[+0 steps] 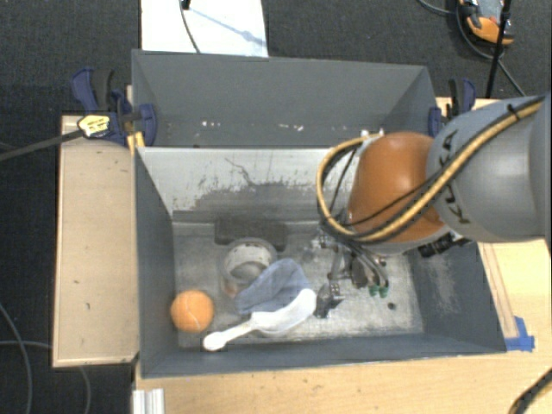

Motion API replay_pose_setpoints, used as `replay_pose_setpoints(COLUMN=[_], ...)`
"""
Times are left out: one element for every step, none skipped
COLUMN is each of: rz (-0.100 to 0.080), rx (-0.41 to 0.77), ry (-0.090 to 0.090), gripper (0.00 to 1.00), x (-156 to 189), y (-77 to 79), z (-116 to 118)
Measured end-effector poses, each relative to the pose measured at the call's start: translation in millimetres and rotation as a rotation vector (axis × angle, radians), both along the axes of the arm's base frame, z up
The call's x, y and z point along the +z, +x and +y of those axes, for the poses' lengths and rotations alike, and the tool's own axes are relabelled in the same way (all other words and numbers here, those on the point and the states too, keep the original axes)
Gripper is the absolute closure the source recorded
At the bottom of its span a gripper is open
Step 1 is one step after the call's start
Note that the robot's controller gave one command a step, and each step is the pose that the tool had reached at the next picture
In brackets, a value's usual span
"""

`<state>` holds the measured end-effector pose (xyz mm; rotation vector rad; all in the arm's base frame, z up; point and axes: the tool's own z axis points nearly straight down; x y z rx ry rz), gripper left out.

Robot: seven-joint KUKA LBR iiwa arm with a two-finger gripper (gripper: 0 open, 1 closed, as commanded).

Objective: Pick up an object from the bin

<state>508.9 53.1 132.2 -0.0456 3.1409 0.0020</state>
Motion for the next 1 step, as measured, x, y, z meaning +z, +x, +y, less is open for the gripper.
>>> replay_pose_setpoints(rz=[-0.002], rx=[-0.059], ry=[-0.001], gripper=[0.0], x=[-18.7], y=[-20.2], z=[29.5])
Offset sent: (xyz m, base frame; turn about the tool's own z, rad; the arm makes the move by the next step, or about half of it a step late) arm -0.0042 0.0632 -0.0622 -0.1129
